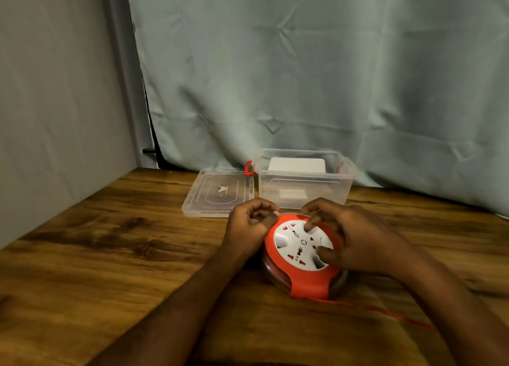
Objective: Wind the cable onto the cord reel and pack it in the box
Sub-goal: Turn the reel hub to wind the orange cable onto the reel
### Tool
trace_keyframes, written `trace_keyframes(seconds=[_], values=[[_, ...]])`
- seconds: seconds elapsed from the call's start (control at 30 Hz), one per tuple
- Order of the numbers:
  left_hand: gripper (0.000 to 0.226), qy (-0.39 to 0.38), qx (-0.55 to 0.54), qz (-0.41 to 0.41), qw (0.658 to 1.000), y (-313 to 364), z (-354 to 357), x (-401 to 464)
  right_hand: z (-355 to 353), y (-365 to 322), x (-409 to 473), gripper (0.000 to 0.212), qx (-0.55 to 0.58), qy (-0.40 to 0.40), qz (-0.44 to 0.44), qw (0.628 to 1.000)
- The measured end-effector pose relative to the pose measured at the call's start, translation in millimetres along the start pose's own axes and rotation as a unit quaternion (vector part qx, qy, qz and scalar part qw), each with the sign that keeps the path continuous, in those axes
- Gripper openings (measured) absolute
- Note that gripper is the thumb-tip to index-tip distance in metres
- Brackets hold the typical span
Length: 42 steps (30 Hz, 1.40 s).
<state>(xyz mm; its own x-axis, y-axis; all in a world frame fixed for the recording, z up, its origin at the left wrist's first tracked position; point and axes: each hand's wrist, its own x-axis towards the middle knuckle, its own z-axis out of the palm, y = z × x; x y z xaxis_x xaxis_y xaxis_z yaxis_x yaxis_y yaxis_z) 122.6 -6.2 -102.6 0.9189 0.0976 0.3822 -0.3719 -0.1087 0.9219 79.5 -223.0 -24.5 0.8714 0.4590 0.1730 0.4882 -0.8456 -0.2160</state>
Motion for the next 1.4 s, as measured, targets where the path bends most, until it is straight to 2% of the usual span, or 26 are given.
trace_keyframes(seconds=[0.1,0.3,0.57,0.8,0.97,1.03,1.1,1.13,1.23,1.4], values=[[0.008,0.002,-0.002,0.003,1.000,-0.2,-0.1,0.0,2.5,5.8,1.3,0.079,0.017,-0.019,-0.016,1.000],[0.008,0.005,-0.011,-0.003,1.000,0.1,0.4,1.2,4.1,3.3,0.9,0.071,0.071,-0.003,-0.003,0.997],[0.009,0.007,-0.020,-0.010,1.000,-2.2,-1.2,1.6,24.7,-13.8,2.8,0.056,-0.022,0.082,0.019,0.996],[0.009,0.008,-0.026,-0.008,1.000,0.2,-2.3,0.8,39.8,-26.1,6.6,0.063,-0.009,0.127,0.070,0.989],[0.010,0.014,-0.024,0.000,1.000,0.6,-0.1,0.1,53.6,-35.5,9.4,0.060,0.004,0.165,0.064,0.984],[0.011,0.013,-0.025,0.002,1.000,-0.4,-0.5,0.7,53.1,-32.0,9.1,0.053,0.000,0.182,0.042,0.982],[0.011,0.010,-0.027,0.000,1.000,-1.8,-1.4,1.8,45.9,-25.1,7.0,0.032,-0.005,0.190,0.003,0.982],[0.011,0.009,-0.027,0.000,1.000,-2.0,-1.6,2.0,38.4,-22.3,5.1,0.023,-0.008,0.180,-0.020,0.983],[0.011,0.003,-0.028,0.001,1.000,-1.5,-1.4,2.1,18.7,-12.2,0.6,0.042,-0.026,0.119,-0.058,0.991],[0.011,0.001,-0.029,-0.001,1.000,0.3,-1.7,1.0,7.9,-5.0,-0.7,0.039,0.034,0.000,-0.019,0.999]])
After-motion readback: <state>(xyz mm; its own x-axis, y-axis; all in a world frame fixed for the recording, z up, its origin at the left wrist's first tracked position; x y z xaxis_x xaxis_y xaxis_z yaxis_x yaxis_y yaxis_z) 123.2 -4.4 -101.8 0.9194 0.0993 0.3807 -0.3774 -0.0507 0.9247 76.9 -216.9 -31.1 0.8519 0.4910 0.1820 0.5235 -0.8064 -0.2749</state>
